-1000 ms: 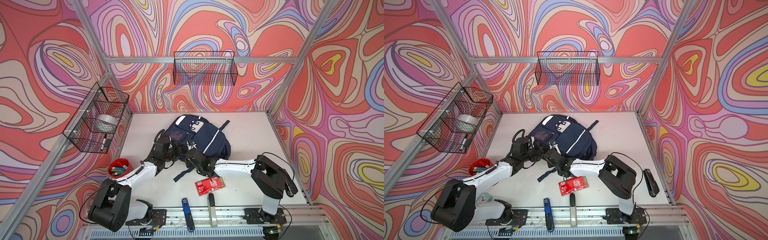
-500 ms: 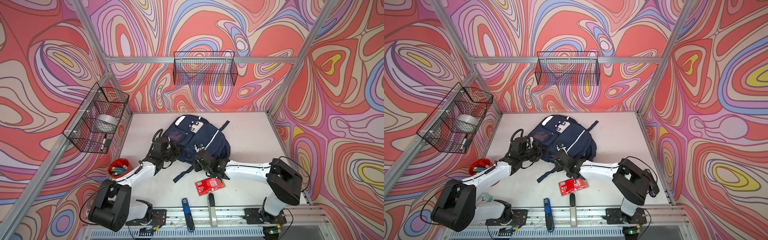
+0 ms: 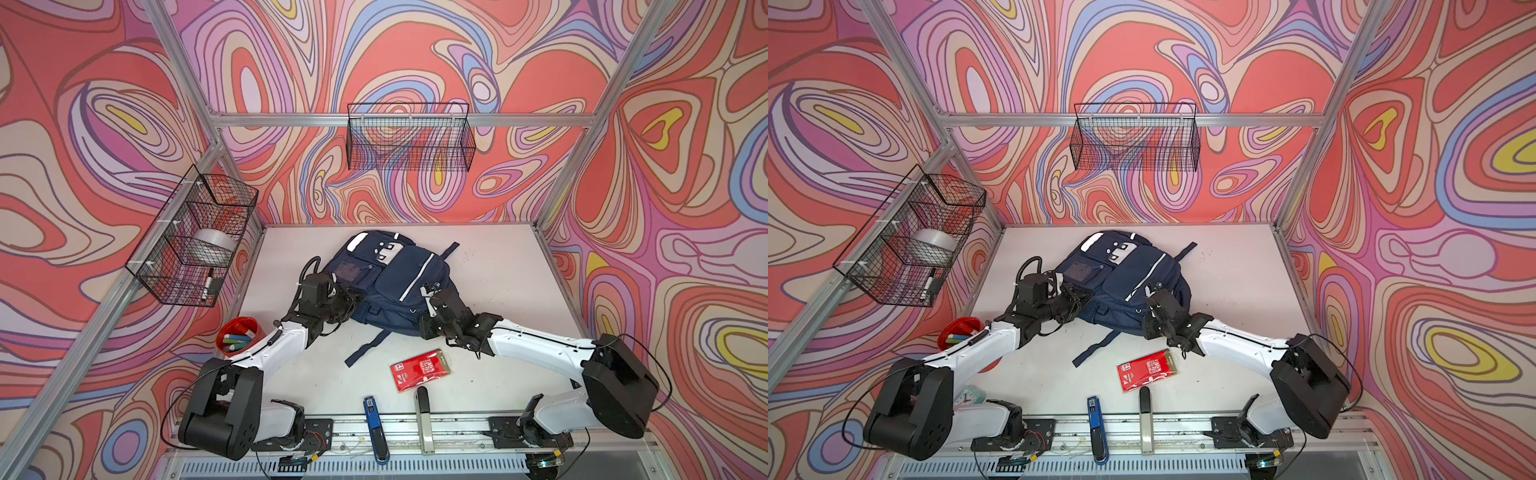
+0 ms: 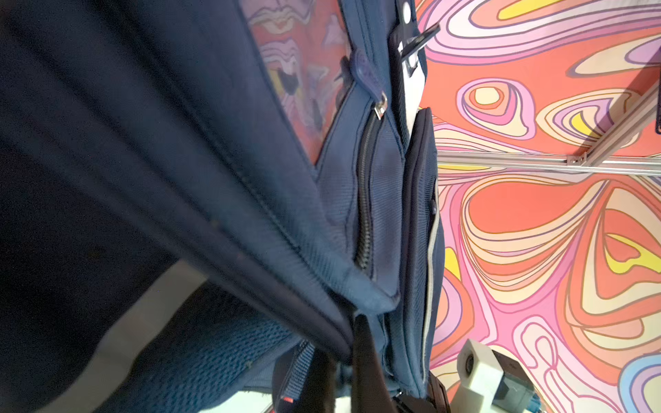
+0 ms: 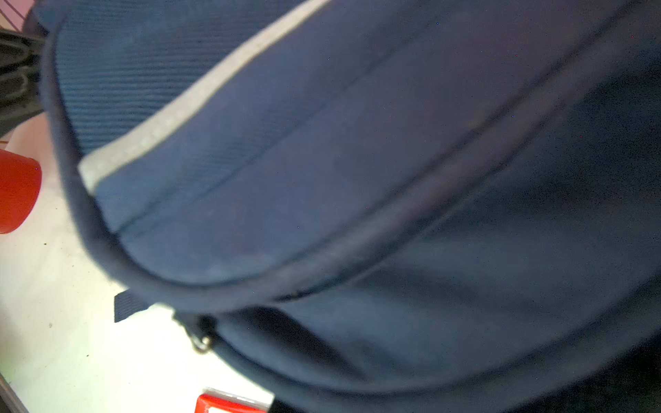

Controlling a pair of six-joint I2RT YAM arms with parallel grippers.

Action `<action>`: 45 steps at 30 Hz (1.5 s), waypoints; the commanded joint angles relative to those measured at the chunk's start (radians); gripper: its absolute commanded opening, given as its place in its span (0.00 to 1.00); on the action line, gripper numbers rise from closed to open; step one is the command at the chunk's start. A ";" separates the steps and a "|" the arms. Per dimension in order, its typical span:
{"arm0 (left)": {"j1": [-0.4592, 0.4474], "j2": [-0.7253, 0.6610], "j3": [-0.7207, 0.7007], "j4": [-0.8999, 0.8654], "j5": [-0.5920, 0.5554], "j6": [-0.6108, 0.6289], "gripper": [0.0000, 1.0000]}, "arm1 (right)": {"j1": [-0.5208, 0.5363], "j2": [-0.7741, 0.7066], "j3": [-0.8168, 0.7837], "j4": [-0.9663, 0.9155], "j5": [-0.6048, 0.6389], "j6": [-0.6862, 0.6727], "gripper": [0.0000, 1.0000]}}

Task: Pack books, pencil case, and school supplies into a backpack
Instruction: Zip the student bag at the center of the table.

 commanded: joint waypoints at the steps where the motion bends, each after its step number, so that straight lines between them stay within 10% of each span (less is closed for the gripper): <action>1: 0.049 0.006 0.028 0.004 -0.091 0.037 0.00 | -0.122 -0.021 -0.017 -0.074 0.047 -0.066 0.00; 6: 0.050 0.039 0.045 0.004 -0.093 0.062 0.01 | -0.169 0.004 0.003 -0.047 -0.055 -0.115 0.00; 13: 0.047 0.004 0.037 0.014 -0.078 0.048 0.85 | 0.014 0.066 0.135 -0.067 -0.028 -0.096 0.00; 18: 0.015 -0.169 0.046 -0.223 -0.201 0.058 1.00 | 0.106 0.195 0.231 -0.020 -0.017 -0.047 0.00; 33: -0.185 -0.055 -0.047 0.008 -0.306 -0.216 0.82 | 0.219 0.337 0.415 0.057 -0.096 -0.004 0.00; 42: -0.192 0.000 0.004 0.082 -0.287 -0.247 0.21 | 0.233 0.427 0.749 -0.297 -0.061 -0.129 0.00; 45: -0.192 -0.014 0.024 0.058 -0.304 -0.228 0.18 | 0.229 0.449 0.784 -0.344 -0.063 -0.147 0.00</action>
